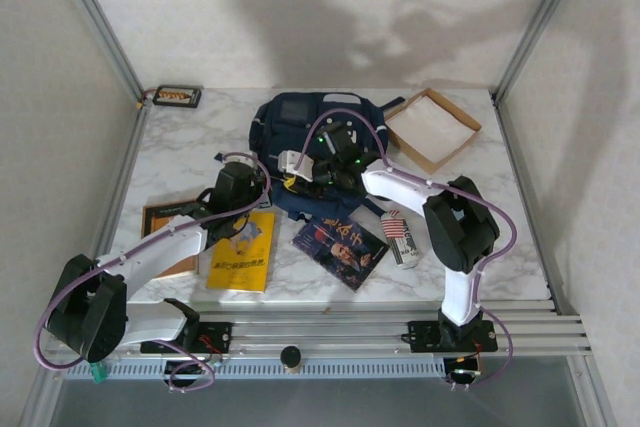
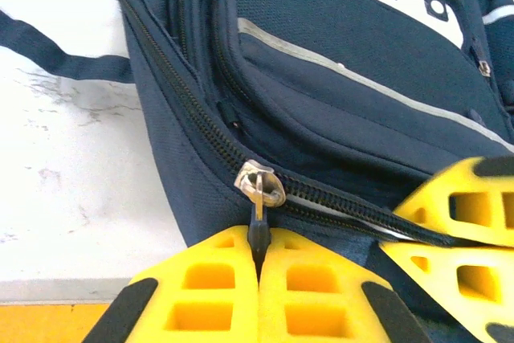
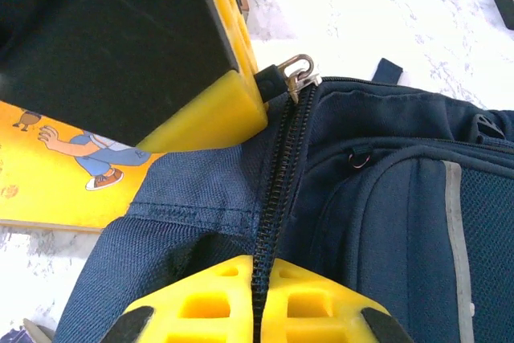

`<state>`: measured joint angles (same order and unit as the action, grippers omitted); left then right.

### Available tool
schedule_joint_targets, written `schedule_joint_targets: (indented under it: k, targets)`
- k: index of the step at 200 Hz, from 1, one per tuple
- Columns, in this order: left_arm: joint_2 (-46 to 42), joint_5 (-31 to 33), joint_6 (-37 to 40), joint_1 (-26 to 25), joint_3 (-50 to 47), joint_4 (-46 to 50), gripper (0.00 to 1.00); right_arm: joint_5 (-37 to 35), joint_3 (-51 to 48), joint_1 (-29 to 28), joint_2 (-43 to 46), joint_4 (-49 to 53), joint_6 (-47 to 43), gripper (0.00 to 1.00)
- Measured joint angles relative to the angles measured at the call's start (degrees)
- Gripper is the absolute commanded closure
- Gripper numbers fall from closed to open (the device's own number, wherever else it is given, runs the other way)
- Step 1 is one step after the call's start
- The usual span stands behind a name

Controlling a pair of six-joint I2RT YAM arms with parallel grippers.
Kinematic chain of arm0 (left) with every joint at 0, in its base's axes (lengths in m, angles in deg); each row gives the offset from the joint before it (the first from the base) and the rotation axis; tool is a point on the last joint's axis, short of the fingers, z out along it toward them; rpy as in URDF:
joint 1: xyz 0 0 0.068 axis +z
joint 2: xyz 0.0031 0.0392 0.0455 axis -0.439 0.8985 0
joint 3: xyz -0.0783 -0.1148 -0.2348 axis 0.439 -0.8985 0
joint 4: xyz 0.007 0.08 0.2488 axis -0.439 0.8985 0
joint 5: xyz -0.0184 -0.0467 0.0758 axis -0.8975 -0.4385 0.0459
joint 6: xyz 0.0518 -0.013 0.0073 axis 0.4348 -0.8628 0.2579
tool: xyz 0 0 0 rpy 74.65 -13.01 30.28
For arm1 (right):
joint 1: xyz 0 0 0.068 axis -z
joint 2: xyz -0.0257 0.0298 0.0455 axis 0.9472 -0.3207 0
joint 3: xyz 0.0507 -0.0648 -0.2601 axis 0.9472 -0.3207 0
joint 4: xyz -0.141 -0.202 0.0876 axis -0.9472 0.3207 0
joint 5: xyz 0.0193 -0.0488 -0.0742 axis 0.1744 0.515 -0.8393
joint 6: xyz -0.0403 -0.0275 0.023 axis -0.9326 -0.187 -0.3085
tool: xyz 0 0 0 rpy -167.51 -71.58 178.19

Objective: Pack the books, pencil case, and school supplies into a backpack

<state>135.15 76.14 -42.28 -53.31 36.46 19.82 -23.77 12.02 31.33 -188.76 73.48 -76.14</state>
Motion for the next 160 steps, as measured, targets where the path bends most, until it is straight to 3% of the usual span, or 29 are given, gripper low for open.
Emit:
schedule_joint_targets:
  k: [68,160]
  targets:
    - [2.8,-1.14,-0.5,8.2,2.78,0.83,1.0,0.94,-2.47,0.63,5.51,2.73,-6.16,1.0]
    - [6.21,0.42,-1.05,22.73,2.67,-0.46,1.0,-2.34,5.95,-0.68,1.14,9.18,-15.45,1.0]
